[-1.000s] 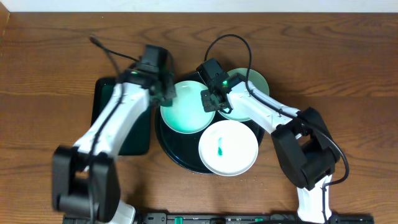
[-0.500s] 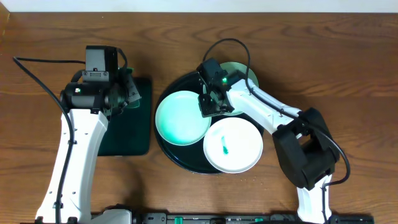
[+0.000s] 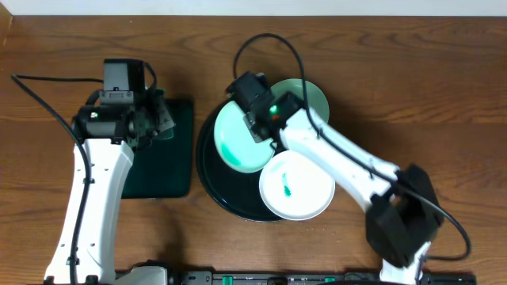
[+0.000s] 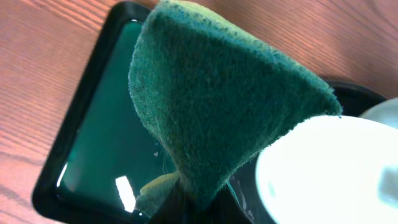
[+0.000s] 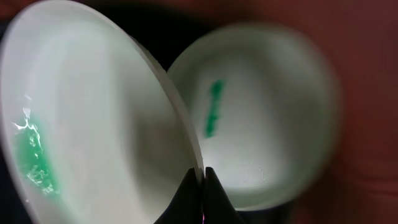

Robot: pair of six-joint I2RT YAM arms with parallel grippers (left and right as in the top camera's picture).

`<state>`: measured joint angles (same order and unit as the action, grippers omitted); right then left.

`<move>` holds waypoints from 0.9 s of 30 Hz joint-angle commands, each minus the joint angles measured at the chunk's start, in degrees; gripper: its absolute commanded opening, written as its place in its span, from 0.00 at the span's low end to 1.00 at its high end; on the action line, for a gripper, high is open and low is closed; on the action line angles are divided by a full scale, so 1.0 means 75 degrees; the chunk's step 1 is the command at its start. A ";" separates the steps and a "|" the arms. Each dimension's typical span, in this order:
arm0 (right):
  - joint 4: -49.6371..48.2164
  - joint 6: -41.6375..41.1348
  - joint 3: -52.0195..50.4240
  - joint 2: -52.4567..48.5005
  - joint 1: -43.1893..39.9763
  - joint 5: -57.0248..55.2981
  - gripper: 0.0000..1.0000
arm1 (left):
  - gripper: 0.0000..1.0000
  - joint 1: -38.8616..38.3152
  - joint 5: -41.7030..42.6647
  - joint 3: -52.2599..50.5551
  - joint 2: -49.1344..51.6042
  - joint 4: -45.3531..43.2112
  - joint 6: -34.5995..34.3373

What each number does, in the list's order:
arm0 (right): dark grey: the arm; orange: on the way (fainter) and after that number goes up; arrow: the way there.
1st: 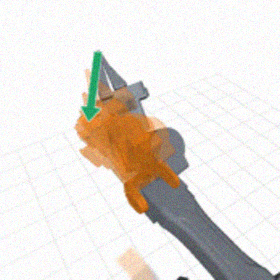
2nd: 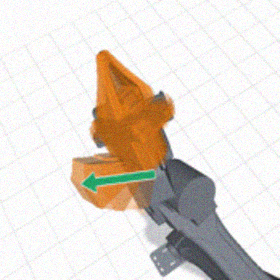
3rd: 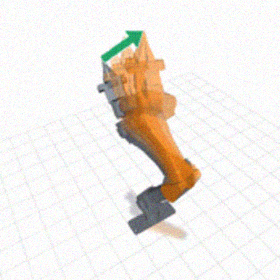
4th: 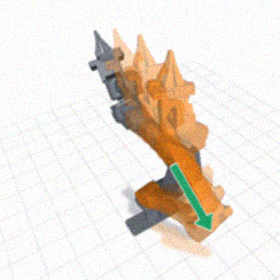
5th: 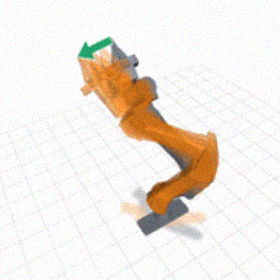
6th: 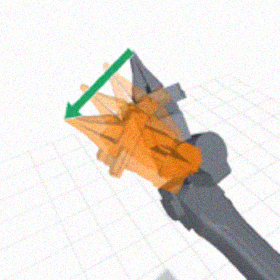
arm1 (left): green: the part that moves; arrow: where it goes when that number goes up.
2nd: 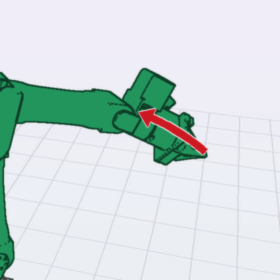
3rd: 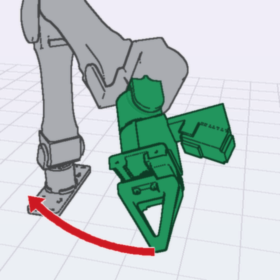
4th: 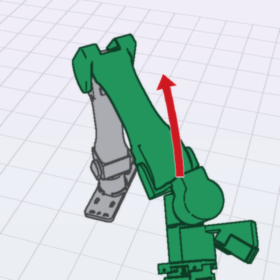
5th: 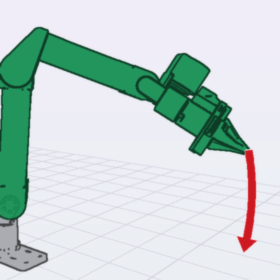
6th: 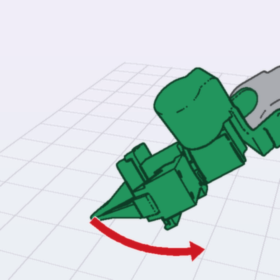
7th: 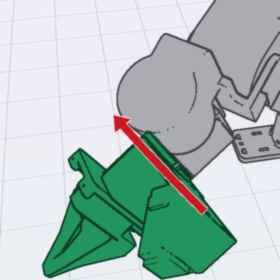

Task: Clean dirty plates on tray and stack at the side
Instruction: 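Lift the plate with the right gripper and place it right of the tray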

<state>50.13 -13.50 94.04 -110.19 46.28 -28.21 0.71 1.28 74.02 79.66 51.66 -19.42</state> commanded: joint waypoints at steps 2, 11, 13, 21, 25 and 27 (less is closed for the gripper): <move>0.0003 0.0198 0.0221 0.0662 0.0915 -0.4033 0.01 | 0.07 0.0309 -0.0122 0.0163 -0.0041 -0.0009 0.0125; 0.0000 0.0525 0.0219 0.0679 0.2139 -0.6449 0.01 | 0.07 0.0341 -0.0122 0.0163 -0.0035 -0.0044 0.0128; 0.0003 0.0522 0.0219 0.0679 0.2226 -0.6513 0.01 | 0.07 0.0341 -0.0122 0.0163 -0.0035 -0.0044 0.0128; 0.0286 0.0012 0.0219 0.0688 0.1754 -0.4115 0.01 | 0.07 0.0341 -0.0122 0.0160 -0.0032 -0.0035 0.0125; 0.0490 -0.0230 0.0221 0.0895 0.1084 -0.2072 0.01 | 0.07 0.0341 -0.0119 0.0160 -0.0035 -0.0038 0.0125; 0.0469 -0.0236 0.0221 0.1131 0.0618 -0.0909 0.01 | 0.07 0.0341 -0.0122 0.0160 -0.0035 -0.0038 0.0125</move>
<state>53.60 -12.75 94.85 -105.36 55.88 -51.07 2.98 1.10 74.02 79.66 51.40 -19.42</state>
